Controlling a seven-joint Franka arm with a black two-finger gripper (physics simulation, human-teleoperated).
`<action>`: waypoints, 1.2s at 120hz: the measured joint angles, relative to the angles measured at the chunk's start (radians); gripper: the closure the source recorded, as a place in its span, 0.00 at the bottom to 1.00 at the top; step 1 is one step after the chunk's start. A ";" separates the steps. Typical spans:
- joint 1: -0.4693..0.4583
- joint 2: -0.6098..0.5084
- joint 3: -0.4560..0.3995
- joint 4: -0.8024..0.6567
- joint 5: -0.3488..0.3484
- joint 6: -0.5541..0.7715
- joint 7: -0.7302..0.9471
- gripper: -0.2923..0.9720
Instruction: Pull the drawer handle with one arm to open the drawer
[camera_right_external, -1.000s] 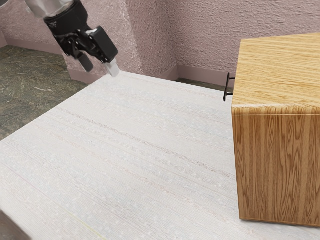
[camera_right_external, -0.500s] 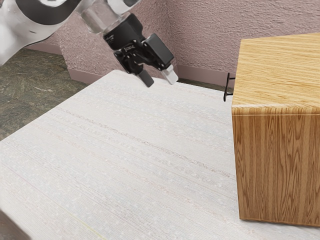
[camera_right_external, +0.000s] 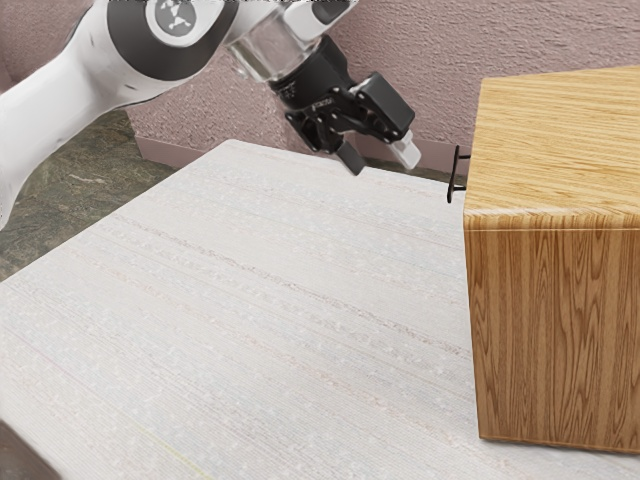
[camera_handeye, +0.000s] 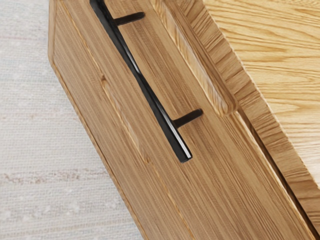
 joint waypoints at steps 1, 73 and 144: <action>0.000 0.003 0.000 0.000 0.000 0.004 -0.002 0.23; -0.003 0.116 -0.002 -0.014 0.008 0.187 -0.072 0.23; -0.011 0.133 0.001 -0.030 0.022 0.232 -0.097 0.23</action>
